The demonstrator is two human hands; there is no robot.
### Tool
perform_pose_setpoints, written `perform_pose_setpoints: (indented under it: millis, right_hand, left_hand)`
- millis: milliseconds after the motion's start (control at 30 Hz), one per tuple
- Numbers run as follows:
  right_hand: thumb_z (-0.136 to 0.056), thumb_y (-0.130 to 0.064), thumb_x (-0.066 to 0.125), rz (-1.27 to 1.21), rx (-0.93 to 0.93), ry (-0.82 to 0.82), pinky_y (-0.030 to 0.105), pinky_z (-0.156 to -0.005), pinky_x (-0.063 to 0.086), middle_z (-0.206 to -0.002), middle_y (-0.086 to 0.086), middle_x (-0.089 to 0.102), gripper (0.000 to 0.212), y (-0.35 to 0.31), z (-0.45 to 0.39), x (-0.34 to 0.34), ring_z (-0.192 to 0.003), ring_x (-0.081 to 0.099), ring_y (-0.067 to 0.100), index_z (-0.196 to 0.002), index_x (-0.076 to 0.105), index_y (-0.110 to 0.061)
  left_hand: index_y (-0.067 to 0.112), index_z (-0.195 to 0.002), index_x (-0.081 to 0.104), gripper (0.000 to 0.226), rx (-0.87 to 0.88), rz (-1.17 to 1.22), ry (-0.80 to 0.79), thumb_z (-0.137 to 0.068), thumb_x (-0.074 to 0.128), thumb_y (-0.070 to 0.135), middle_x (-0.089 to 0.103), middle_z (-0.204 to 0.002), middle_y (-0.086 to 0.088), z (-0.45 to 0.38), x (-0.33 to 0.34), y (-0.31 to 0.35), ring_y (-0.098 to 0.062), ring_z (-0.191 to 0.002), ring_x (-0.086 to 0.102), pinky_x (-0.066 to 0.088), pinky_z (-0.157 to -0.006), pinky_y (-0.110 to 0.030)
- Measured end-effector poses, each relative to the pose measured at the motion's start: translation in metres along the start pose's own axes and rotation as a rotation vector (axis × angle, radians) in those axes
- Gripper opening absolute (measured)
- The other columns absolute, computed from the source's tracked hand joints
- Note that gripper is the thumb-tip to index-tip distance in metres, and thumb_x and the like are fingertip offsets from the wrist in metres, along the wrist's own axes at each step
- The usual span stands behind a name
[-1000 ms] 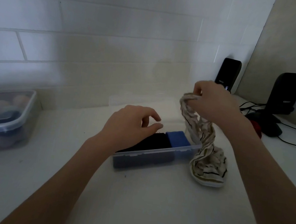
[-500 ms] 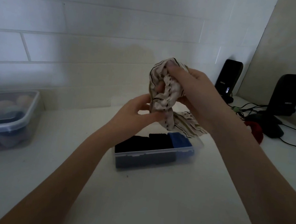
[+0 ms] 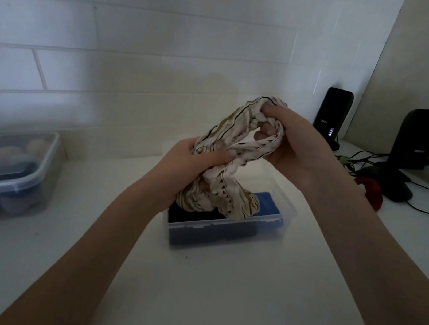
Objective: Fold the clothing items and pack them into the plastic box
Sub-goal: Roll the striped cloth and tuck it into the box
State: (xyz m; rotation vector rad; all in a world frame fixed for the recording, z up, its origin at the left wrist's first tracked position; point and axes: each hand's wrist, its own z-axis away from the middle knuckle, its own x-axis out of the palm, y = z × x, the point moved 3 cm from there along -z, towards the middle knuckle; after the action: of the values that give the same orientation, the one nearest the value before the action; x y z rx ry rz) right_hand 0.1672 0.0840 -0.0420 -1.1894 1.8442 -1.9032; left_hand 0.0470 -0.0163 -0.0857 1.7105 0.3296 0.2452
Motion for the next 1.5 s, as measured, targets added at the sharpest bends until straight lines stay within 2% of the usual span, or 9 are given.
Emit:
perform_pose_setpoints:
  millis: [300,400,567,767,867,967,1067,1167,1500]
  right_hand:
    - [-0.094,-0.017,0.051,-0.257,0.113,0.094,0.014,-0.036,0.030,-0.036,-0.007,0.034,0.032,0.009,-0.012,-0.025,-0.030,0.031,0.004,-0.064,0.041,-0.016]
    - [-0.096,-0.018,0.048,-0.385,0.141,0.130,0.012,-0.035,0.033,-0.035,-0.006,0.038,0.029,0.014,-0.016,-0.031,-0.029,0.036,0.002,-0.068,0.045,-0.015]
    - [-0.095,-0.024,0.053,-0.003,0.047,0.190,0.014,-0.031,0.030,-0.050,-0.003,0.046,0.023,0.015,-0.016,-0.039,-0.033,0.038,0.004,-0.075,0.046,-0.014]
    - [-0.083,-0.033,0.067,0.695,-0.037,-0.027,0.045,-0.080,0.054,-0.097,0.027,0.069,0.018,0.017,-0.002,-0.012,-0.079,0.064,0.031,-0.086,0.060,-0.017]
    - [-0.080,-0.033,0.069,0.736,-0.100,-0.165,0.034,-0.068,0.054,-0.081,0.018,0.069,0.020,0.013,0.005,0.003,-0.067,0.064,0.020,-0.084,0.057,-0.018]
    - [-0.084,-0.019,0.067,0.624,-0.146,-0.281,0.020,-0.051,0.049,-0.069,0.002,0.066,0.017,0.005,0.013,0.015,-0.053,0.061,0.009,-0.090,0.052,-0.014]
    - [-0.082,-0.015,0.068,0.599,-0.159,-0.368,0.024,-0.058,0.052,-0.078,0.005,0.068,0.019,0.002,0.016,0.019,-0.064,0.066,0.013,-0.091,0.051,-0.018]
    - [-0.082,-0.016,0.069,0.599,-0.122,-0.442,0.026,-0.061,0.052,-0.082,0.004,0.068,0.024,0.005,0.016,0.019,-0.068,0.065,0.015,-0.097,0.051,-0.021]
    - [-0.083,0.002,0.056,0.758,-0.238,-0.340,0.034,-0.069,0.052,-0.090,0.019,0.064,0.032,0.003,0.014,0.017,-0.074,0.058,0.021,-0.110,0.052,-0.014]
  left_hand:
    - [0.017,-0.055,0.047,0.035,-0.186,0.490,-0.356,-0.085,0.053,0.034,0.038,-0.037,0.007,0.000,-0.006,0.002,-0.006,-0.034,0.035,0.042,-0.046,-0.020]
    - [0.003,-0.074,0.054,0.041,-0.153,0.921,-0.669,-0.085,0.053,0.042,0.056,-0.055,-0.010,0.001,-0.011,0.006,-0.019,-0.049,0.048,0.043,-0.066,-0.032]
    - [0.003,-0.127,0.050,0.055,0.015,1.137,-0.441,-0.082,0.058,0.034,0.067,-0.108,-0.019,-0.002,-0.023,0.008,-0.031,-0.103,0.064,0.045,-0.098,-0.039]
    - [0.015,-0.139,0.035,0.103,0.177,0.757,0.040,-0.046,0.078,0.003,0.042,-0.137,-0.012,-0.014,-0.034,0.004,-0.021,-0.118,0.046,0.044,-0.095,-0.031]
    - [0.028,-0.149,0.007,0.121,0.269,0.241,0.108,-0.054,0.079,0.010,0.023,-0.153,0.001,-0.012,-0.026,0.004,-0.009,-0.133,0.039,0.038,-0.105,-0.031]
    - [0.024,-0.149,0.007,0.106,0.295,-0.034,0.013,-0.070,0.076,0.008,0.054,-0.121,0.033,-0.013,-0.013,-0.003,0.014,-0.107,0.055,0.044,-0.096,-0.017]
    - [0.014,-0.117,0.058,0.050,0.275,-0.045,-0.110,-0.067,0.067,0.009,0.067,-0.103,0.005,-0.012,-0.005,-0.005,-0.007,-0.099,0.062,0.051,-0.091,-0.029]
    - [0.022,-0.078,0.073,0.026,0.212,0.175,-0.232,-0.057,0.058,0.021,0.068,-0.083,0.005,-0.007,-0.003,-0.006,-0.009,-0.080,0.061,0.050,-0.077,-0.028]
    - [0.014,-0.116,0.061,0.062,0.167,0.320,-0.241,-0.066,0.074,0.049,0.067,-0.116,-0.007,-0.009,-0.002,-0.002,-0.020,-0.107,0.063,0.053,-0.089,-0.037]
